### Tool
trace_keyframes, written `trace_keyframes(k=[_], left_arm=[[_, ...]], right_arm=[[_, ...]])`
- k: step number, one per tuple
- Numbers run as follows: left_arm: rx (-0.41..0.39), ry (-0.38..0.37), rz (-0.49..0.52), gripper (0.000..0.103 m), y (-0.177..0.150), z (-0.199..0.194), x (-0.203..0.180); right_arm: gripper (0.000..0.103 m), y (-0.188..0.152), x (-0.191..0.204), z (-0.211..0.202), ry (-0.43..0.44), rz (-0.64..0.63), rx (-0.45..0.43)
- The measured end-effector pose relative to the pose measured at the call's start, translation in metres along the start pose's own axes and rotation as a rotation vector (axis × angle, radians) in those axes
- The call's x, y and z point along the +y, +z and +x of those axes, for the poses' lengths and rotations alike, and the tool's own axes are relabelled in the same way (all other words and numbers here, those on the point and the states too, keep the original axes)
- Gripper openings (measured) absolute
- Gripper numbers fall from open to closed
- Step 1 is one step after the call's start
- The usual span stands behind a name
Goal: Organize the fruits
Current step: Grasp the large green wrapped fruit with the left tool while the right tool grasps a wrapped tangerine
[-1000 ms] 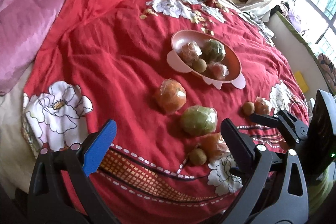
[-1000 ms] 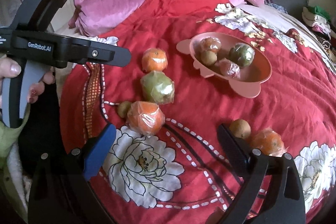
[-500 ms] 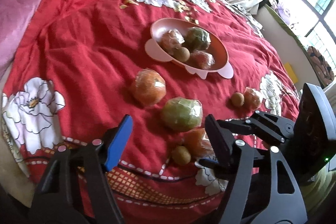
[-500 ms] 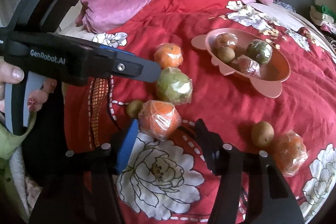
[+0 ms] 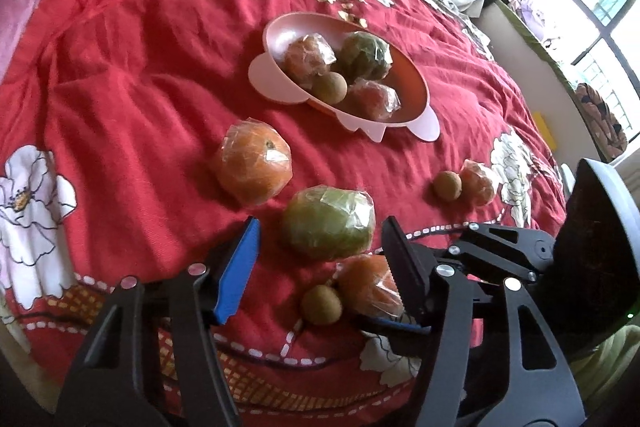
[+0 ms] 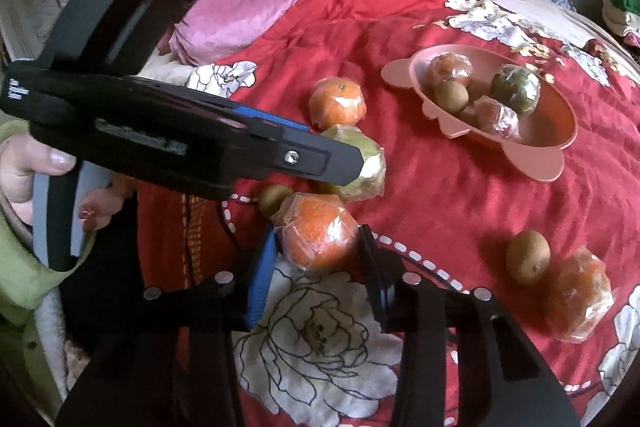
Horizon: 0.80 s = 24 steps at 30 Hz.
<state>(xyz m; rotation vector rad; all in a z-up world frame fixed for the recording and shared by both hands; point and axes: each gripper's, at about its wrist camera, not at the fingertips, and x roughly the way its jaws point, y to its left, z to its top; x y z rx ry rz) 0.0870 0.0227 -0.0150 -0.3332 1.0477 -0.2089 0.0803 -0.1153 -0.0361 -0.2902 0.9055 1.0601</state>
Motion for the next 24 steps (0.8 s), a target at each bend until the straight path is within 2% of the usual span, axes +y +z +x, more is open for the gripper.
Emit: trace_keyframes(k=[6, 15, 24], left_arm=[[0.016, 0.001, 0.009, 0.046, 0.003, 0.008, -0.003], [0.020, 0.023, 0.020, 0.045, 0.008, 0.020, -0.008], [-0.004, 0.020, 0.019, 0.044, 0.008, 0.014, -0.009]], right_arm=[[0.039, -0.003, -0.010, -0.011, -0.028, 0.017, 0.000], [0.039, -0.005, -0.024, -0.022, -0.071, 0.032, -0.006], [0.039, -0.006, -0.034, -0.037, -0.100, 0.038, -0.031]])
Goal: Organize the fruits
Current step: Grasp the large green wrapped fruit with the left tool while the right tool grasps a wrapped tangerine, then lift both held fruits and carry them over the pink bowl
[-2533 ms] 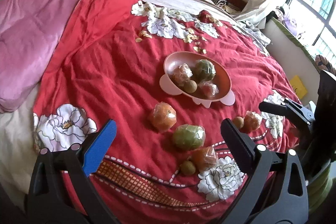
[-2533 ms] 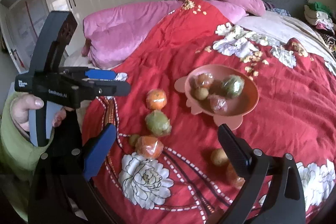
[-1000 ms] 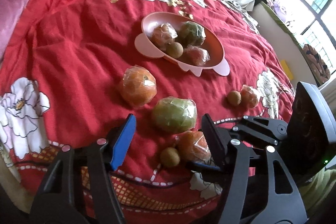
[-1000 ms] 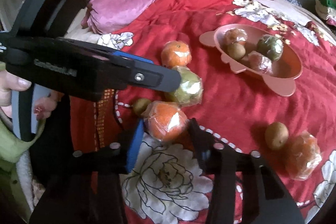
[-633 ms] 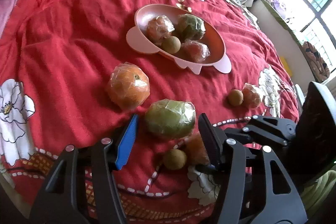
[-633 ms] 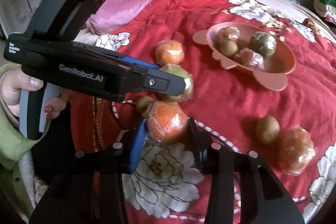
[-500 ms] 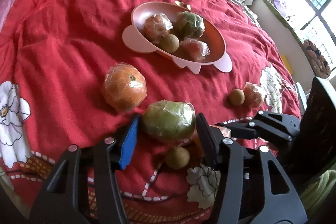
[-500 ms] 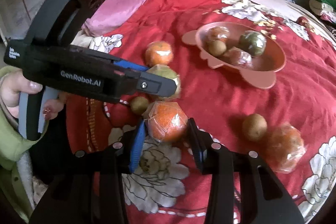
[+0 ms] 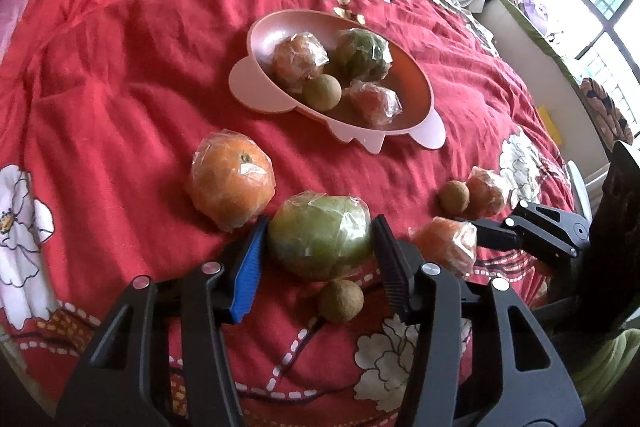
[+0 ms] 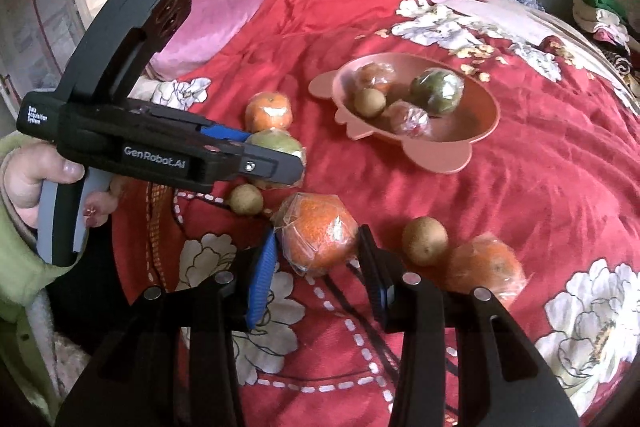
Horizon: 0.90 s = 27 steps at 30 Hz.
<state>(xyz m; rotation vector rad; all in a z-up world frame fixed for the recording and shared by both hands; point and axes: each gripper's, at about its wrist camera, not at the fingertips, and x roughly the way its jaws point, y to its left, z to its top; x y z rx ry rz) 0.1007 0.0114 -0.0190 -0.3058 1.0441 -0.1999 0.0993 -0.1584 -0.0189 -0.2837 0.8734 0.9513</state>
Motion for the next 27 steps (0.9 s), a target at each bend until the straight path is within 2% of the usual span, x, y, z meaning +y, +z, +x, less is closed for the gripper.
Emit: trace_keyframes(k=[6, 15, 27], left_arm=[[-0.032, -0.019, 0.004, 0.044, -0.001, -0.016, -0.005], [-0.091, -0.008, 0.004, 0.044, 0.003, -0.042, -0.005], [-0.114, -0.011, 0.026, 0.044, 0.009, -0.048, -0.012]], right_arm=[[0.039, 0.002, -0.005, -0.009, 0.003, 0.016, -0.023], [0.039, 0.007, -0.010, -0.022, 0.009, 0.038, -0.063], [0.039, 0.012, -0.024, -0.037, -0.004, 0.079, -0.114]])
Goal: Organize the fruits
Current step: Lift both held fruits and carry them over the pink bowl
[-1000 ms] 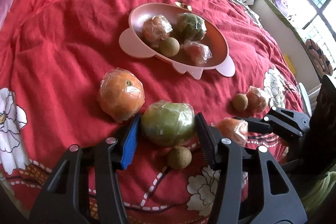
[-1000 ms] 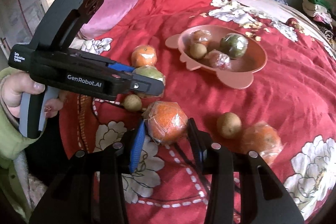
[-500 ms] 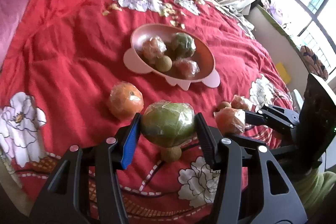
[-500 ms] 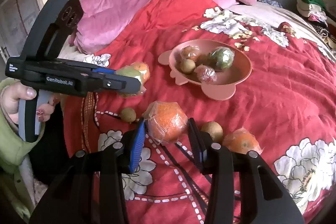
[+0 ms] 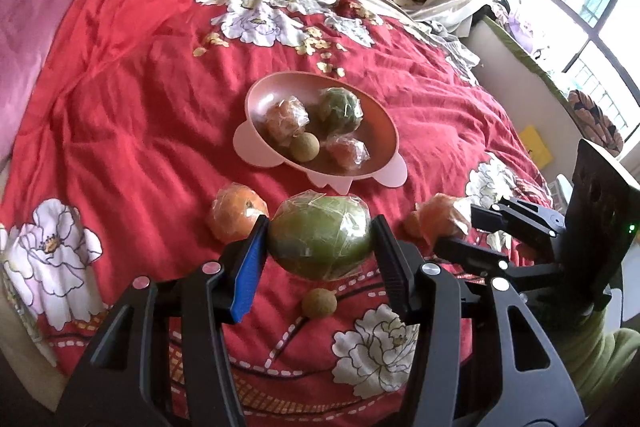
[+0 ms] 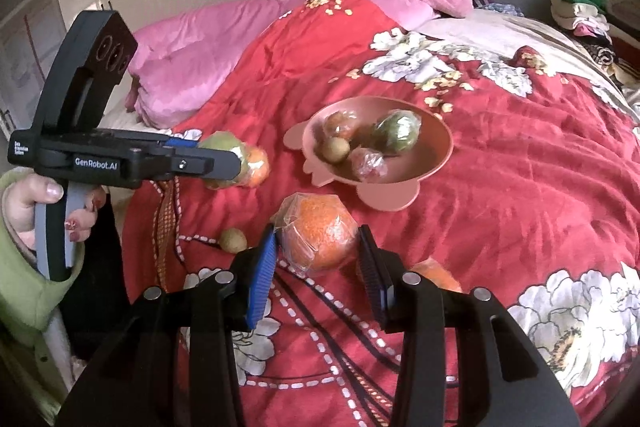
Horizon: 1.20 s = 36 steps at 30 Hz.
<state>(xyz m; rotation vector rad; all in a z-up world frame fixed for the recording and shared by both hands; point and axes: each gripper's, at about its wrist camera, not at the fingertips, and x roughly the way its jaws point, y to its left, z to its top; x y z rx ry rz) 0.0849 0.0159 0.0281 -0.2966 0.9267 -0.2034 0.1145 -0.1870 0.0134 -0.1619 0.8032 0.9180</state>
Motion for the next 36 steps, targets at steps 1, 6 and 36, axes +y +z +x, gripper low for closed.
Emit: trace_keyframes(k=[1, 6, 36], left_arm=[[0.000, 0.000, 0.003, 0.044, 0.001, 0.000, -0.001], [-0.001, 0.002, 0.021, 0.044, 0.009, 0.005, -0.006], [0.045, 0.033, 0.104, 0.044, 0.049, 0.059, -0.022]], right_arm=[[0.039, 0.001, -0.001, -0.001, -0.001, 0.004, -0.004], [0.039, 0.007, -0.010, -0.007, -0.010, 0.024, -0.028], [0.039, 0.080, -0.076, 0.006, -0.099, 0.079, -0.040]])
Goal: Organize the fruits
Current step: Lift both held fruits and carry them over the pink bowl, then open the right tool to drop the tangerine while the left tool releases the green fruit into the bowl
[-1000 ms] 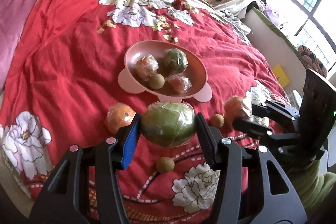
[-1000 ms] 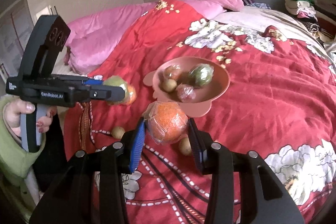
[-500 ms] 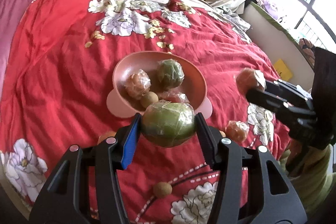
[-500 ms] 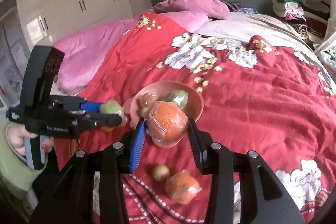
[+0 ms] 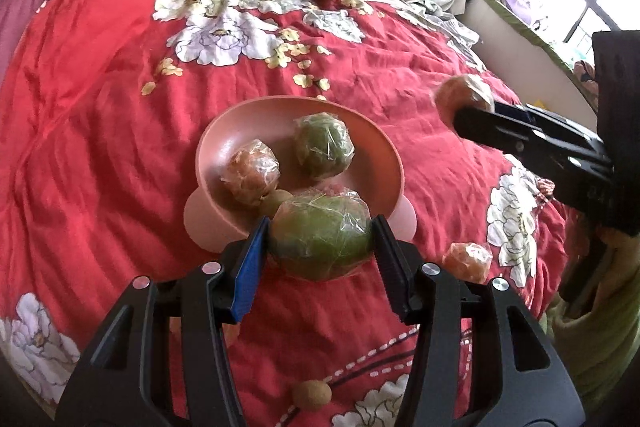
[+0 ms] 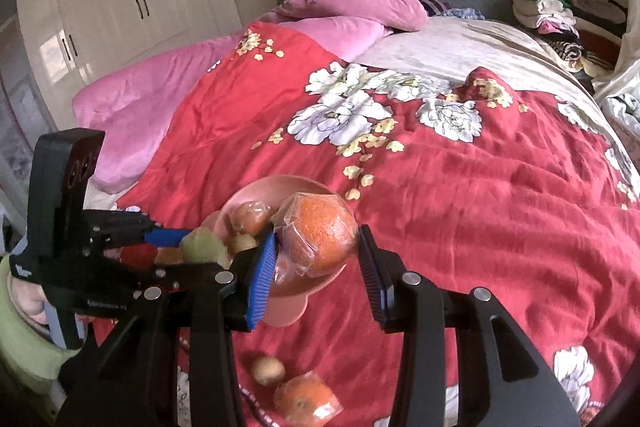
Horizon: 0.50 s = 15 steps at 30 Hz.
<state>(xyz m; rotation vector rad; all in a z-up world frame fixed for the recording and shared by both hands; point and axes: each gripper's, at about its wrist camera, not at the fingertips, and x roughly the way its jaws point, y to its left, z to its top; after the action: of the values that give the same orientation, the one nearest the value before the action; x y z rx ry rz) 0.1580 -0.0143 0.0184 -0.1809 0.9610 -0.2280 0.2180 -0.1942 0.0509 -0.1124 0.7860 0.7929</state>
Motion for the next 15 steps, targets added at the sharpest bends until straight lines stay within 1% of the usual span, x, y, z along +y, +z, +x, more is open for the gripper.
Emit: trace_keyframes(k=[6, 15], left_arm=[[0.005, 0.013, 0.015, 0.044, 0.003, 0.008, -0.001], [0.004, 0.051, 0.036, 0.044, 0.004, 0.017, -0.002]], right_arm=[[0.039, 0.012, -0.003, 0.014, 0.021, -0.003, 0.015], [0.039, 0.002, -0.002, 0.037, 0.036, -0.020, 0.072]])
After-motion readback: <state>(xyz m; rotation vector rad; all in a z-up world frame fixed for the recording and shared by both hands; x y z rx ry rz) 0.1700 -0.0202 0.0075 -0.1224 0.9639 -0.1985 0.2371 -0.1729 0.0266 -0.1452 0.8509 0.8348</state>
